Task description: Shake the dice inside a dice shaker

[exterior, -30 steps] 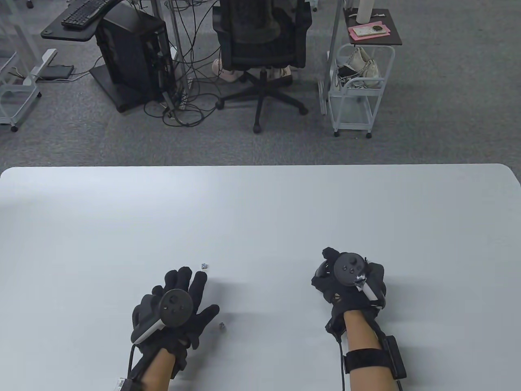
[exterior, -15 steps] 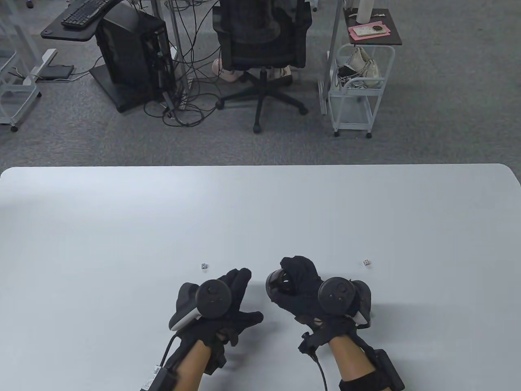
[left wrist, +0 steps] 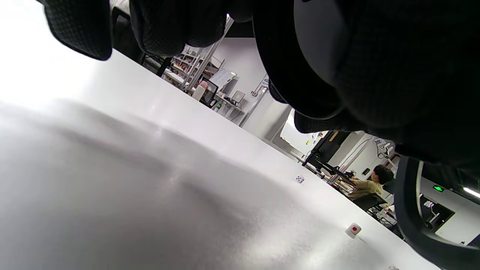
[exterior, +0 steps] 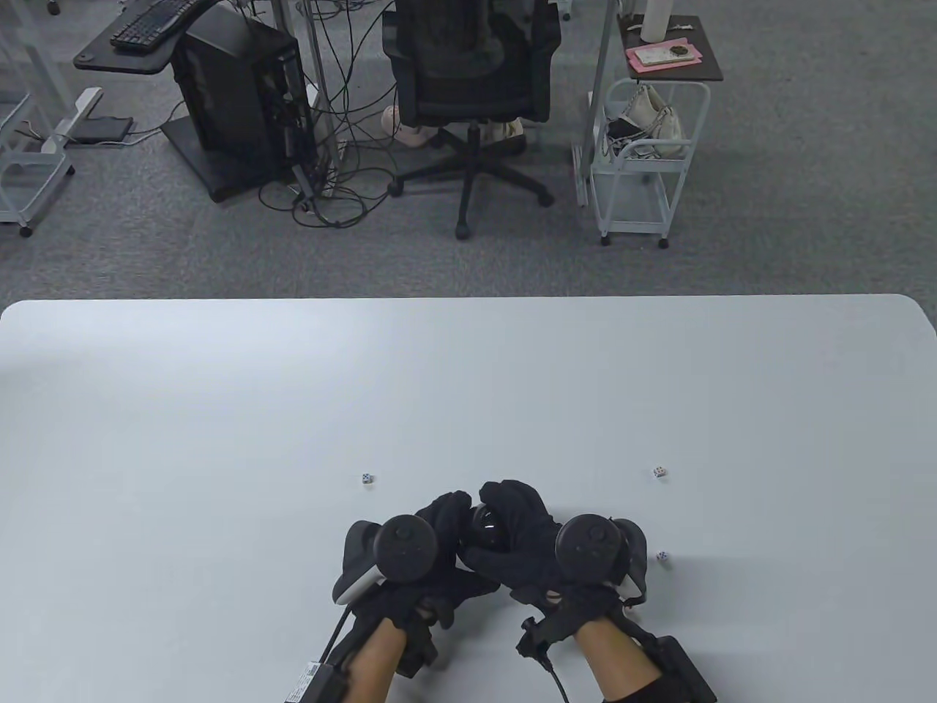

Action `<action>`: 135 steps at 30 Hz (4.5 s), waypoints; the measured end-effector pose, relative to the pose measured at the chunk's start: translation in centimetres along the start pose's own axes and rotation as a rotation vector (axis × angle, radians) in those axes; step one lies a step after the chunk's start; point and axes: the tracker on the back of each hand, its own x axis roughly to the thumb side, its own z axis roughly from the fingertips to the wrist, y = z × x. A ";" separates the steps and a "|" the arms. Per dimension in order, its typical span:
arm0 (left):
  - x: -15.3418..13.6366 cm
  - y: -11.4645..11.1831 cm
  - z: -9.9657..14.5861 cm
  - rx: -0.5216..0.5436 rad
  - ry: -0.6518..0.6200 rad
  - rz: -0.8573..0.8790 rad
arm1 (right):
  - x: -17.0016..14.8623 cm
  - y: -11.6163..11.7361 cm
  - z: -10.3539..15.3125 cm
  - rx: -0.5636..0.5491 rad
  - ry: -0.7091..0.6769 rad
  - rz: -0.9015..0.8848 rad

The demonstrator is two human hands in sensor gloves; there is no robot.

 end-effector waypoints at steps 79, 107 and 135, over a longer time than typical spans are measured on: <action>-0.7 0.3 0.8 0.053 0.047 -0.078 | -0.2 0.8 0.0 0.125 -0.120 0.192; -1.0 0.9 1.1 0.079 0.136 -0.138 | -4.4 -1.8 -2.2 0.111 0.409 0.653; 0.4 1.1 -2.1 -0.010 0.292 -0.149 | -4.9 -10.9 4.7 -0.057 0.237 0.512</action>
